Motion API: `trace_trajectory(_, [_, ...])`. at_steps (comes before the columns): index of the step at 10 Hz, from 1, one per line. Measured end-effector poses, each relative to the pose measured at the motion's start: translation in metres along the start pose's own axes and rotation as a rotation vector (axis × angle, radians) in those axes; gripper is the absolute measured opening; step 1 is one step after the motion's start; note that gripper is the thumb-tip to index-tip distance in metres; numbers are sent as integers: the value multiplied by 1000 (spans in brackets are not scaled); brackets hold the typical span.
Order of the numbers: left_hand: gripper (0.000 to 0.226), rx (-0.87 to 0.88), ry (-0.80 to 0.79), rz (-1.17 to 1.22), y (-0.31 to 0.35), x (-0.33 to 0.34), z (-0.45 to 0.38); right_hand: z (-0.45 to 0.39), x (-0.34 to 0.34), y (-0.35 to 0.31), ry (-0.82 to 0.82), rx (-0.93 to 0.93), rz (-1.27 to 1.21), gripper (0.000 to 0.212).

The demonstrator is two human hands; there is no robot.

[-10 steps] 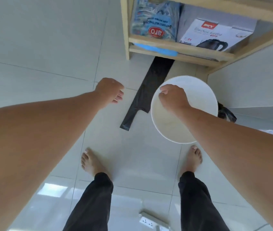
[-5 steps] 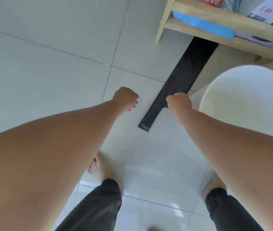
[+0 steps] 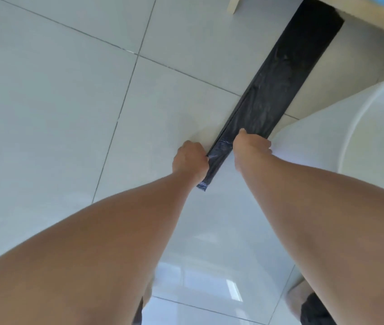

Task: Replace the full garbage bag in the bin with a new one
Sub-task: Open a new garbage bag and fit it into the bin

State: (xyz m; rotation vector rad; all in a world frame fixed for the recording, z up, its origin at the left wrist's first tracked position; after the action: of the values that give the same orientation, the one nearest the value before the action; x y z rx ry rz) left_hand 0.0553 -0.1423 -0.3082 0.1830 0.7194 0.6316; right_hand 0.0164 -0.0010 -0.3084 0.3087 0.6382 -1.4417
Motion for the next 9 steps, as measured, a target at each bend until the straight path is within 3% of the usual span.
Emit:
trace_trajectory(1, [10,42,-116,175,-3,-20,12,-6,-6,-5,-88,33,61,76])
trace_trajectory(2, [4,20,-224,285,-5,-51,31,40,-23,-26,-237,164,55,52])
trace_trajectory(3, [6,-54,-338,475,-1,-68,52,53,-26,-24,-297,273,-31,51])
trace_trajectory(4, [10,-75,-479,799,16,-98,93,84,-32,-16,-400,384,-264,59])
trace_trajectory(5, [12,-50,-527,797,31,-146,144,123,-39,-6,-469,412,-476,36])
trace_trajectory(7, [17,-50,-478,467,38,-245,204,188,-92,-41,-411,158,-575,10])
trace_trajectory(8, [24,-122,-440,472,43,-273,220,213,-120,-74,-457,-42,-545,13])
trace_trajectory(9, [50,-162,-472,649,61,-282,231,243,-158,-110,-460,-271,-409,17])
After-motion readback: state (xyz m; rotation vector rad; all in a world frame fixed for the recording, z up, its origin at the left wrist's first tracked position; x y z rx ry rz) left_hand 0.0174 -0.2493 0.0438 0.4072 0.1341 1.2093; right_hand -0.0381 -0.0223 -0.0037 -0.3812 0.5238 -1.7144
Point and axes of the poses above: each hand's wrist, its own z-axis away from the middle knuckle, its own x-axis out of the palm, y = z × x, the point moved 2 cm from there along -z, towards the middle knuckle, and after that the axes turned 1 degree about -y, right-handed, at the moved point
